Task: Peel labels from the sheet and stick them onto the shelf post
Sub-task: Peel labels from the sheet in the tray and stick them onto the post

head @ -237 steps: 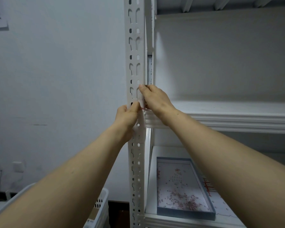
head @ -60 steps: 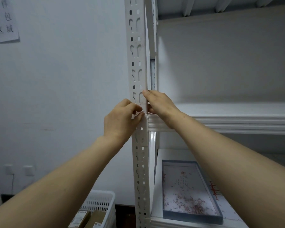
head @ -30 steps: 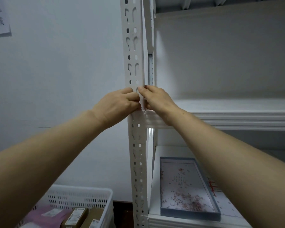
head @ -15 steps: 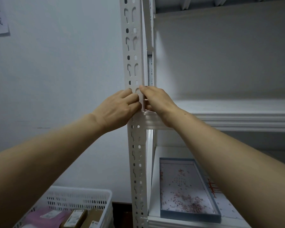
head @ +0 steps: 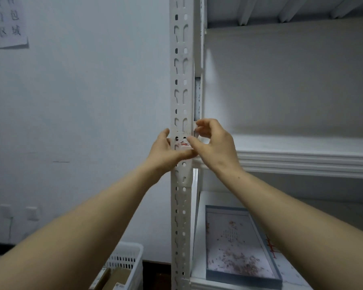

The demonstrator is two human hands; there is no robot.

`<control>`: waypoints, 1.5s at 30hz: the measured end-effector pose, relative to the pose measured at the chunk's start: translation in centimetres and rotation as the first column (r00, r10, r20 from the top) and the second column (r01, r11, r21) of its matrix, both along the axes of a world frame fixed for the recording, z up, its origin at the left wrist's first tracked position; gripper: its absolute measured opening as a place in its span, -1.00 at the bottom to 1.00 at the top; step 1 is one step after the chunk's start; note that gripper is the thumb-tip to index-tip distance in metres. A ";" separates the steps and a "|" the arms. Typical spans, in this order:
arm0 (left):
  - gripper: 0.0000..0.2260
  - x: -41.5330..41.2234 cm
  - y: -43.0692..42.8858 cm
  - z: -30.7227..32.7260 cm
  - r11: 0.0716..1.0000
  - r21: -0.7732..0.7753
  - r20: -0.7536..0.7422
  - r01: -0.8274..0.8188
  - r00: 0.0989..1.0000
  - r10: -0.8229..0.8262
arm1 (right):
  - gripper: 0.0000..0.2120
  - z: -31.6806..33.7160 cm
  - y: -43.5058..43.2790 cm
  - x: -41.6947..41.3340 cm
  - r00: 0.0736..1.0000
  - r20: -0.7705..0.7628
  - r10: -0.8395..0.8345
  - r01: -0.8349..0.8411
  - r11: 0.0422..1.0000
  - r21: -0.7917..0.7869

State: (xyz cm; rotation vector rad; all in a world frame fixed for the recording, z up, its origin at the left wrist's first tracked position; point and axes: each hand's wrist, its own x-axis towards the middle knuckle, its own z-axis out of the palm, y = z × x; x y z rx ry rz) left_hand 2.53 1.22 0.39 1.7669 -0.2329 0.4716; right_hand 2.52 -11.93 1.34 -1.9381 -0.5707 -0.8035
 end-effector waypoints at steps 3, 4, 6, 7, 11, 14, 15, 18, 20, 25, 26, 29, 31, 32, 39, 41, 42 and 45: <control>-0.65 0.3 -0.1 0.1 0.999 0.032 0.023 0.030 0.999 -0.031 | -0.53 0.9 1.1 0.1 0.977 -0.154 -0.147 0.127 0.983 -0.135; -0.68 0.3 -0.1 0.1 0.998 0.041 0.025 0.044 0.999 -0.045 | -0.59 1.1 1.5 0.1 0.963 -0.210 -0.170 0.135 0.976 -0.173; -0.66 0.4 0.0 -0.1 0.997 0.052 0.035 0.064 0.997 -0.066 | -0.68 1.5 2.2 0.1 0.937 -0.297 -0.182 0.137 0.977 -0.165; -0.66 0.4 0.1 -0.1 0.996 0.065 0.040 0.059 0.997 -0.062 | -0.72 1.6 2.5 0.2 0.930 -0.312 -0.195 0.149 0.975 -0.164; -0.62 0.5 0.2 -0.5 0.996 0.087 0.051 0.032 0.998 -0.036 | -0.80 1.6 2.9 0.8 0.913 -0.319 -0.253 0.205 0.963 -0.176; -0.57 0.5 0.2 -0.7 0.997 0.070 0.053 0.045 0.997 -0.049 | -0.76 1.6 3.0 1.1 0.910 -0.316 -0.268 0.234 0.962 -0.143; -0.55 0.5 0.2 -0.7 0.996 0.074 0.053 0.044 0.997 -0.048 | -0.75 1.6 3.2 1.2 0.907 -0.318 -0.276 0.244 0.960 -0.138; -0.52 0.6 0.3 -0.7 0.995 0.090 0.057 0.041 0.997 -0.046 | -0.72 1.9 3.9 1.2 0.892 -0.303 -0.335 0.301 0.941 -0.154; -0.53 0.6 0.3 -0.8 0.994 0.105 0.060 0.034 0.997 -0.041 | -0.72 2.0 4.3 1.2 0.885 -0.286 -0.366 0.333 0.929 -0.160; -0.55 0.6 0.3 -1.0 0.995 0.094 0.069 0.036 0.997 -0.043 | -0.72 1.7 4.3 1.3 0.889 -0.254 -0.380 0.347 0.923 -0.167; -0.55 0.6 0.4 -1.0 0.995 0.088 0.071 0.041 0.996 -0.047 | -0.72 1.7 4.2 1.3 0.893 -0.245 -0.378 0.344 0.923 -0.170; -0.55 0.5 0.4 -1.0 0.996 0.069 0.068 0.059 0.996 -0.064 | -0.74 1.7 3.7 1.3 0.912 -0.230 -0.341 0.303 0.935 -0.184; -0.55 0.5 0.3 -1.0 0.996 0.066 0.077 0.064 0.995 -0.069 | -0.76 1.8 3.3 1.3 0.931 -0.224 -0.287 0.253 0.953 -0.169; -0.55 0.5 0.3 -1.0 0.996 0.067 0.080 0.061 0.995 -0.067 | -0.77 1.8 3.2 1.2 0.936 -0.218 -0.276 0.244 0.956 -0.163; -0.61 0.5 0.4 -1.1 0.993 0.106 0.074 0.057 0.995 -0.065 | -0.75 1.5 3.8 1.4 0.908 -0.167 -0.384 0.349 0.915 -0.204; -0.66 0.5 0.5 -1.1 0.992 0.108 0.066 0.066 0.995 -0.073 | -0.74 1.4 4.0 1.5 0.897 -0.163 -0.411 0.377 0.904 -0.203; -0.66 0.6 0.5 -1.1 0.992 0.104 0.065 0.066 0.995 -0.073 | -0.74 1.4 4.1 1.4 0.894 -0.158 -0.420 0.386 0.899 -0.207; -0.59 0.7 0.4 -1.0 0.993 0.104 0.071 0.056 0.995 -0.064 | -0.74 1.4 3.9 1.7 0.913 -0.173 -0.370 0.323 0.914 -0.247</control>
